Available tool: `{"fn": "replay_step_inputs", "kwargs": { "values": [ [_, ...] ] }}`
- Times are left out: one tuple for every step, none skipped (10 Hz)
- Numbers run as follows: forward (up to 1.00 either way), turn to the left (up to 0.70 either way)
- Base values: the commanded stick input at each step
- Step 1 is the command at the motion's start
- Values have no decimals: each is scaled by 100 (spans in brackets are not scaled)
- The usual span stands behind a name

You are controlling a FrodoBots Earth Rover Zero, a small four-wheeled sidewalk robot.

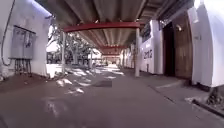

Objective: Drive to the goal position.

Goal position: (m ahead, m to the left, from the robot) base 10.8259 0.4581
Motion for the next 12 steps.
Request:
{"fn": "replay_step_inputs", "kwargs": {
  "values": [
    [70, 0],
    [70, 0],
    [70, 0],
    [70, 0],
    [70, 0],
    [70, 0],
    [70, 0],
    [70, 0],
    [70, 0],
    [70, 0],
    [70, 0],
    [70, 0]
  ]
}}
